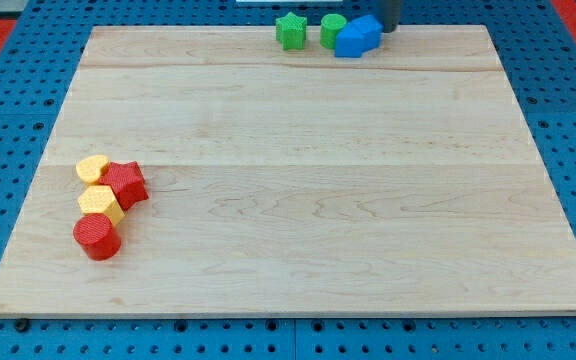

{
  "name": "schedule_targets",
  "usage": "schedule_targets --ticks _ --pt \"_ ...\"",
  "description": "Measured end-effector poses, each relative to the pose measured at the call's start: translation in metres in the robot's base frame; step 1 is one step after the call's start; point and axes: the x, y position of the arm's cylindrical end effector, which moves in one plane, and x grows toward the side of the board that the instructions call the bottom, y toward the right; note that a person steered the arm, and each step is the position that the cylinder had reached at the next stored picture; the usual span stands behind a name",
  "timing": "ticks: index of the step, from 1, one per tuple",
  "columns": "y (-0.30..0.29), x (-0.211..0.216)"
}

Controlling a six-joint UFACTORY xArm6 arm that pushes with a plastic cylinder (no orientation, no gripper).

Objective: Separate green blocks and blue blocks from each other

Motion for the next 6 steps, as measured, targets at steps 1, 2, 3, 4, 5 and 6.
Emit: schedule_targets --ticks 1,2,3,4,5,6 --pt "-0.06 0.0" --pt "-0.119 0.0" --pt "-0.126 0.0" --pt "-0.174 0.013" --pt "-0.211 0.061" --pt "-0.296 0.071"
